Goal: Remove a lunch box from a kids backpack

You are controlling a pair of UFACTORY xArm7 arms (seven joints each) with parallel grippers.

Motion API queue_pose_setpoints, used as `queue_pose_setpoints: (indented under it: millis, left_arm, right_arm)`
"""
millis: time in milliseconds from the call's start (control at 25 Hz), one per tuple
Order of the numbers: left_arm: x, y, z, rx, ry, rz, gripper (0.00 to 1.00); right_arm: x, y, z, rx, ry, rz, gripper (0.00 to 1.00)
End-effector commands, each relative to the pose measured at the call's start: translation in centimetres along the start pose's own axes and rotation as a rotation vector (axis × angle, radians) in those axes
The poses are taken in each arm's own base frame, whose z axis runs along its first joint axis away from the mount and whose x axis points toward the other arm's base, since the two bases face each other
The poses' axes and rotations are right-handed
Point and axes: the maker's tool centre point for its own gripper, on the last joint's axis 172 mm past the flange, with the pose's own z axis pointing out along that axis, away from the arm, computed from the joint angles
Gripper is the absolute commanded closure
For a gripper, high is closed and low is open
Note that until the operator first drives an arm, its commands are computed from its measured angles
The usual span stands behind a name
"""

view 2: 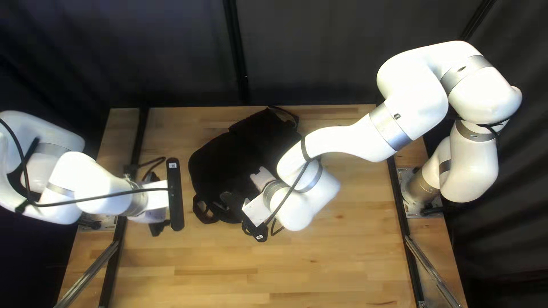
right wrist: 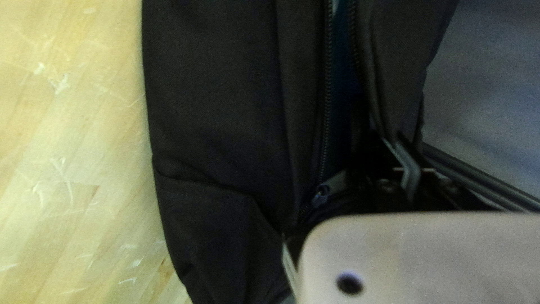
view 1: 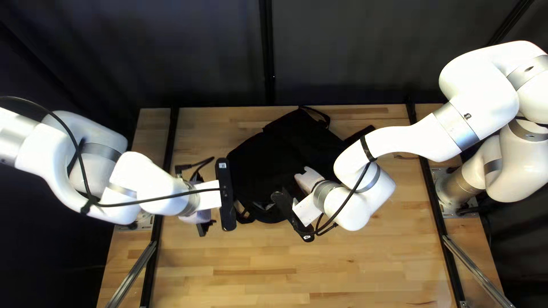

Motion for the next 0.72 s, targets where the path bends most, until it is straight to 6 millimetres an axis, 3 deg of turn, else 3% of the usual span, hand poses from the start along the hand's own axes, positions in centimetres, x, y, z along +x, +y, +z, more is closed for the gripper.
queue_pose_setpoints:
  millis: [40, 360, 720]
  left_arm:
    - [-0.2, 0.1, 2.5, -0.025, 0.035, -0.057, 0.00]
    - [2.9, 0.8, 3.9, -0.034, 0.130, -0.144, 0.00]
    - [4.7, 0.9, 3.4, -0.071, 0.222, -0.268, 0.00]
  right_arm:
    - [0.0, 0.1, 0.0, -0.001, -0.002, 0.001, 1.00]
    - [0.2, 0.3, 0.1, -0.001, -0.003, 0.005, 1.00]
    - [-0.1, 0.5, 0.1, -0.004, -0.010, 0.012, 1.00]
